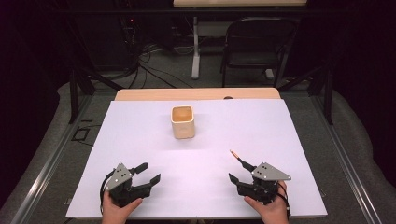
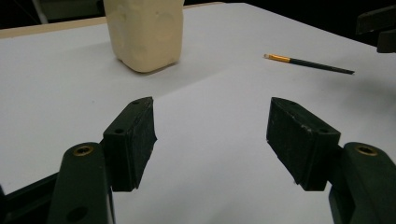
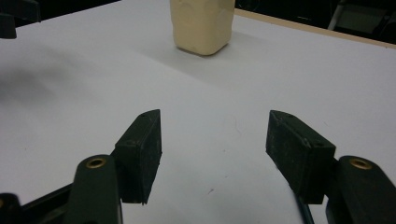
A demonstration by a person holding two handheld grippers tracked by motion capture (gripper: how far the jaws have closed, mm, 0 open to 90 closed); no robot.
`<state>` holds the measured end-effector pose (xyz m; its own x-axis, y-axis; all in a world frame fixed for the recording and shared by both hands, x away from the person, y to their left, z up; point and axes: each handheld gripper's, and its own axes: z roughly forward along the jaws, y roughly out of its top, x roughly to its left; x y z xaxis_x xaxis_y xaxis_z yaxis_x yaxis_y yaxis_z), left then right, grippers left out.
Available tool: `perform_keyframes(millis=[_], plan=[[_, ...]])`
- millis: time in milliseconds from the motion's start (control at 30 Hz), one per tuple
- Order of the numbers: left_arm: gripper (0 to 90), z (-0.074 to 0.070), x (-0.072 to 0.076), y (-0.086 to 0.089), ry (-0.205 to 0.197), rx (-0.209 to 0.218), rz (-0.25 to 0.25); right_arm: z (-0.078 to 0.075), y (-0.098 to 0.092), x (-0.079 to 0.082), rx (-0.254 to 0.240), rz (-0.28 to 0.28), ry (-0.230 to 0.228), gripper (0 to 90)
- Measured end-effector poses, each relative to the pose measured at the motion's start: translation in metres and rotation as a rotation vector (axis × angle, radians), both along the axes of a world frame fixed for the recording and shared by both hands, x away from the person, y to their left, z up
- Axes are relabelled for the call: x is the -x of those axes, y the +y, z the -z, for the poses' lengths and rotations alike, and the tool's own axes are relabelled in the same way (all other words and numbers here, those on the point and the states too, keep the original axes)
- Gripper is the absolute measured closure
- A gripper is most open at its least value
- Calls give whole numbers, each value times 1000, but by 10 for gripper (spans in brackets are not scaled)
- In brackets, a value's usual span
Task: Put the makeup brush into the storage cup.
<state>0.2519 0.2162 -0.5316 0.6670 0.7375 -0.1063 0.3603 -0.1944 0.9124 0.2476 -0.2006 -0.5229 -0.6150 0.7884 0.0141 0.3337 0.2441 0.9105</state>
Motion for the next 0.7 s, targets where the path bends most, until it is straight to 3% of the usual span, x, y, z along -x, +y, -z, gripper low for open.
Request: perform_keyframes(millis=[100, 333, 700], plan=[[329, 0, -2, -1, 3, -1, 8, 0, -2, -2, 25, 2, 18, 355], [329, 0, -4, -3, 10, 4, 18, -2, -8, -5, 25, 24, 46, 374], [331, 1, -4, -4, 21, 5, 19, -8, -22, -12, 90, 51, 100, 471]])
